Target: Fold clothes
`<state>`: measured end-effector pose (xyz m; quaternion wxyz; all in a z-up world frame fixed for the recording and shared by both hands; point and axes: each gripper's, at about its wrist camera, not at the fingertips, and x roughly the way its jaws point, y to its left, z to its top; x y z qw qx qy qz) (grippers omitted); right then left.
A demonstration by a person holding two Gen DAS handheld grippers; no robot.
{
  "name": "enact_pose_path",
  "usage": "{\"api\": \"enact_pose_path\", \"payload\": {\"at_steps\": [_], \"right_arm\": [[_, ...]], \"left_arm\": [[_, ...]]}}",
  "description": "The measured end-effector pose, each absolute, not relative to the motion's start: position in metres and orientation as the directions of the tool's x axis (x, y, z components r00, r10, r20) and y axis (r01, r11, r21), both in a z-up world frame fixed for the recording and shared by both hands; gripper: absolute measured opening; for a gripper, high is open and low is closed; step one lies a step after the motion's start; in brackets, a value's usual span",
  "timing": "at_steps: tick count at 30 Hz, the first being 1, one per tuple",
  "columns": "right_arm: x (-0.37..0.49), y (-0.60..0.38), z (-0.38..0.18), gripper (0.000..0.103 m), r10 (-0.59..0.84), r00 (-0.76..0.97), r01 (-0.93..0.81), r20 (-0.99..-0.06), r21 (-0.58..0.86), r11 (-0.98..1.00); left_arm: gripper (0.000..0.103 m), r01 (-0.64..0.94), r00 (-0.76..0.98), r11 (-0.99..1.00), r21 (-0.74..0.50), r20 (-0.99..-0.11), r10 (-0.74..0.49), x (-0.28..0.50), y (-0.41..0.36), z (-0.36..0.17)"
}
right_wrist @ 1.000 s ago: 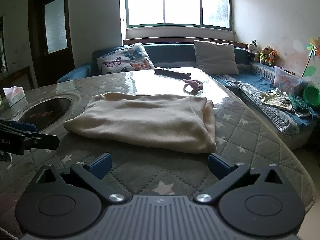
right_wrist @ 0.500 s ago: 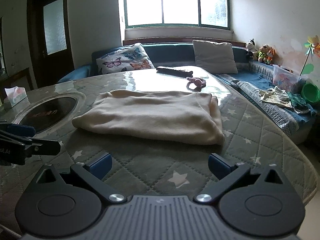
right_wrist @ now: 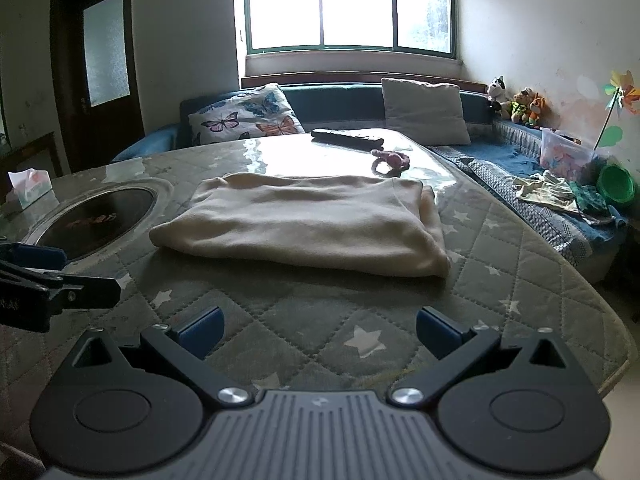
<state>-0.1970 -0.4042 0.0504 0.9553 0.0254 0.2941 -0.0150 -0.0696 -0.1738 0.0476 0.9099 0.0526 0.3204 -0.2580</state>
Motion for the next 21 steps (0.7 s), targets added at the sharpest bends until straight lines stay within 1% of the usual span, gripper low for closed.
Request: {"api": "enact_pose_path", "payload": {"at_steps": [21], "right_arm": [[-0.217,-0.397,0.058,0.103,-0.01,0.845,0.036,-0.534,0.039,0.999]], "left_arm": [[0.103,0.532,0.676,0.845,-0.064,-0.569,-0.468,-0.097,-0.171,0.055]]}}
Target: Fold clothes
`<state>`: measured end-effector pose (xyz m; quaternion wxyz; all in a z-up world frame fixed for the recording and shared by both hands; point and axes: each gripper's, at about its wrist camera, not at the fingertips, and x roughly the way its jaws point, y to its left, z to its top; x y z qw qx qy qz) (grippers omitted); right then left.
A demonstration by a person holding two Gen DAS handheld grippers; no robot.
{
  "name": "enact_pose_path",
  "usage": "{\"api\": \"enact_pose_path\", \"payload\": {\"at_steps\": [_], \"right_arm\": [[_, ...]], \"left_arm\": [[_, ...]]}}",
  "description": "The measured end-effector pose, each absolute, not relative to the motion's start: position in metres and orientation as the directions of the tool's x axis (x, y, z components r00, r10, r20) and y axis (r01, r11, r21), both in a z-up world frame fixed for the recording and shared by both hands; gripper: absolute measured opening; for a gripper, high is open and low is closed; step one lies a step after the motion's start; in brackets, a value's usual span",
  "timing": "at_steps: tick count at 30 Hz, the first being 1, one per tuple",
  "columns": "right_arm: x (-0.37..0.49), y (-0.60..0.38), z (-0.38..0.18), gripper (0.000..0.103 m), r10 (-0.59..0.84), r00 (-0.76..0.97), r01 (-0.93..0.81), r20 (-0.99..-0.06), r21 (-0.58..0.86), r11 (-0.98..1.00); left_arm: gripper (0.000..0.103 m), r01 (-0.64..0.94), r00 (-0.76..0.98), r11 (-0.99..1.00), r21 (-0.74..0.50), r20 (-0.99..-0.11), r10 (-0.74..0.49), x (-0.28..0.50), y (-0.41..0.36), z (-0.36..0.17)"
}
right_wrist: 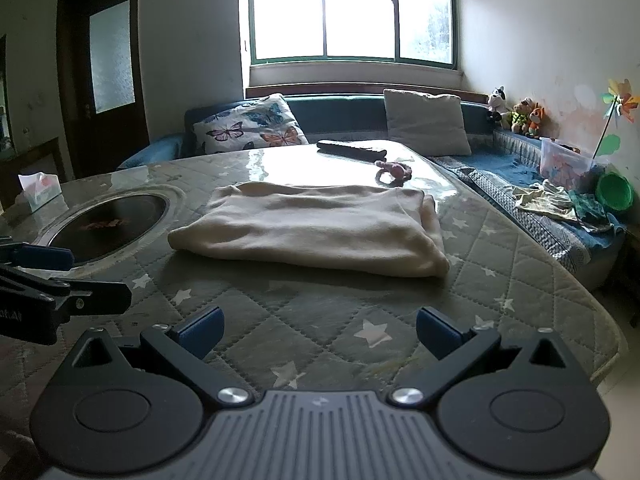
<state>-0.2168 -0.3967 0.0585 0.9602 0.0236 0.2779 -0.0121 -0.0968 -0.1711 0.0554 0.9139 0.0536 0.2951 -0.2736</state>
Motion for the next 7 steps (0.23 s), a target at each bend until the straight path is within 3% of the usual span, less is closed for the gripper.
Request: {"api": "enact_pose_path", "payload": {"at_steps": [7], "right_arm": [[-0.2228,-0.3956,0.0593,0.103,-0.01,0.849,0.036,-0.529,0.039,0.999]], "left_arm": [[0.103,0.539,0.68,0.84,-0.06,-0.558,-0.476,-0.1019,-0.1718,0.0582]]}}
